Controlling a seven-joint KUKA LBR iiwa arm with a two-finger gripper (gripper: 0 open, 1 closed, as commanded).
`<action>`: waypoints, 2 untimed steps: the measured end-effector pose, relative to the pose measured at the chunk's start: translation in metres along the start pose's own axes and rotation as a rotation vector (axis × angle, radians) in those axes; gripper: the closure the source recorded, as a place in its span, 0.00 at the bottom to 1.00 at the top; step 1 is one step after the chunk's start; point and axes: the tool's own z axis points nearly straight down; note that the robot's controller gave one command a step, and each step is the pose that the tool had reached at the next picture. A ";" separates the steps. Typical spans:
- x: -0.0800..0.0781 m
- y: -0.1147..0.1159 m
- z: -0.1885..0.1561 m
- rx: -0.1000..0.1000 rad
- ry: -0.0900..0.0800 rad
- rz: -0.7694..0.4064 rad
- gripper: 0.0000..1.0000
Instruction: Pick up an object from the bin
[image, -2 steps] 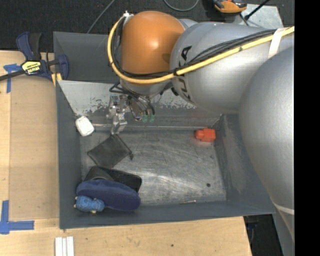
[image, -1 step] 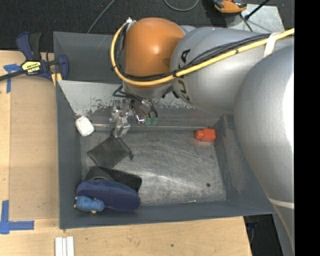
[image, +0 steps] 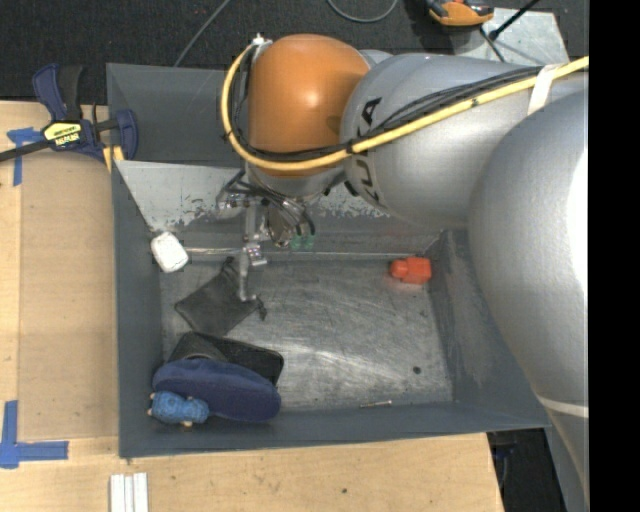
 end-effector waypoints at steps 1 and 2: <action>0.013 -0.024 0.113 -0.001 -0.005 0.060 0.00; 0.008 -0.023 0.106 -0.002 -0.021 0.059 1.00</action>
Offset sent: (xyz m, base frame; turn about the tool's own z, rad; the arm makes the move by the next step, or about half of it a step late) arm -0.0093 -0.0255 -0.1134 0.0592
